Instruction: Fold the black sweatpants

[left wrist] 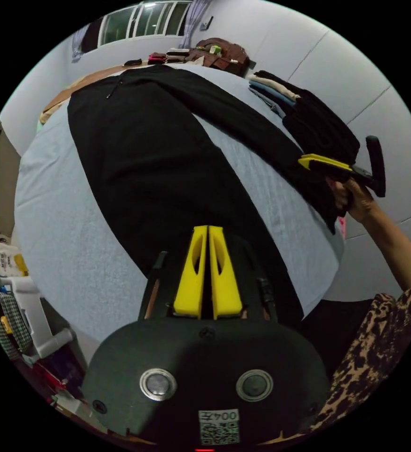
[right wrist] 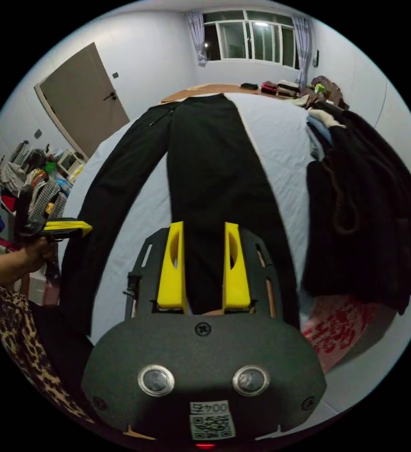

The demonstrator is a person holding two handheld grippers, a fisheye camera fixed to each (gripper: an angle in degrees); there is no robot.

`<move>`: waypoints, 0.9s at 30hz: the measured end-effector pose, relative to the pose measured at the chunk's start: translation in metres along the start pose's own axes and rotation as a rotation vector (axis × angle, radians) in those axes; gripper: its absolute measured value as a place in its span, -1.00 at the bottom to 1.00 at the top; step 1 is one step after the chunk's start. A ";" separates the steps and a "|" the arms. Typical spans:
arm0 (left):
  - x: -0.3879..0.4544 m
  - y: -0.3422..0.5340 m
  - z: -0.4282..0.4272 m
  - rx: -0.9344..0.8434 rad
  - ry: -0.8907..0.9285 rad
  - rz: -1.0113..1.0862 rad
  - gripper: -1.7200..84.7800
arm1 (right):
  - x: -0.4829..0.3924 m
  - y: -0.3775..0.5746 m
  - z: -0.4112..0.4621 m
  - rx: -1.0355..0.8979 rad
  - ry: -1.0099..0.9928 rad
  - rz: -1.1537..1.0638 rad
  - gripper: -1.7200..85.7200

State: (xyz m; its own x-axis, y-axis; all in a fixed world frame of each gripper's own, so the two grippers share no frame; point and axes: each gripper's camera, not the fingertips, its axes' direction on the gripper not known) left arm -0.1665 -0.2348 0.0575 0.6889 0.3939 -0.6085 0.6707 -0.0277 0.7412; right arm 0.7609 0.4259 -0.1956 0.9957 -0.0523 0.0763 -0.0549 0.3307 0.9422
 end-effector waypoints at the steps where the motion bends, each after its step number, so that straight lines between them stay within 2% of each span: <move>1: 0.008 -0.003 -0.007 0.053 -0.013 0.025 -0.90 | 0.012 -0.001 -0.002 -0.006 0.026 0.003 -0.68; 4: 0.035 -0.025 -0.012 0.081 -0.017 0.122 -0.87 | 0.034 -0.005 0.004 -0.073 0.041 0.003 -0.67; 9: 0.084 -0.076 0.001 0.061 0.001 0.267 -0.81 | 0.036 -0.002 0.015 -0.071 0.022 -0.087 -0.63; 14: 0.144 -0.110 0.029 0.011 -0.067 0.438 -0.75 | 0.037 0.004 0.029 -0.109 0.022 -0.126 -0.64; 18: 0.155 -0.107 0.055 -0.124 -0.089 0.473 -0.73 | 0.046 0.018 0.039 -0.138 0.068 -0.148 -0.65; 22: 0.157 -0.092 0.048 -0.039 -0.107 0.487 -0.71 | 0.045 0.033 0.043 -0.094 0.089 -0.184 -0.66; 27: 0.153 -0.097 0.036 -0.073 -0.069 0.487 -0.70 | 0.042 0.040 0.045 -0.102 0.115 -0.116 -0.62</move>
State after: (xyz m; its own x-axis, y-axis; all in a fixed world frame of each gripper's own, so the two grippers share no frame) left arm -0.1156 -0.2049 -0.1177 0.9358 0.2890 -0.2018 0.2467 -0.1282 0.9606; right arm 0.7972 0.3944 -0.1404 0.9972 0.0102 -0.0737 0.0625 0.4227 0.9041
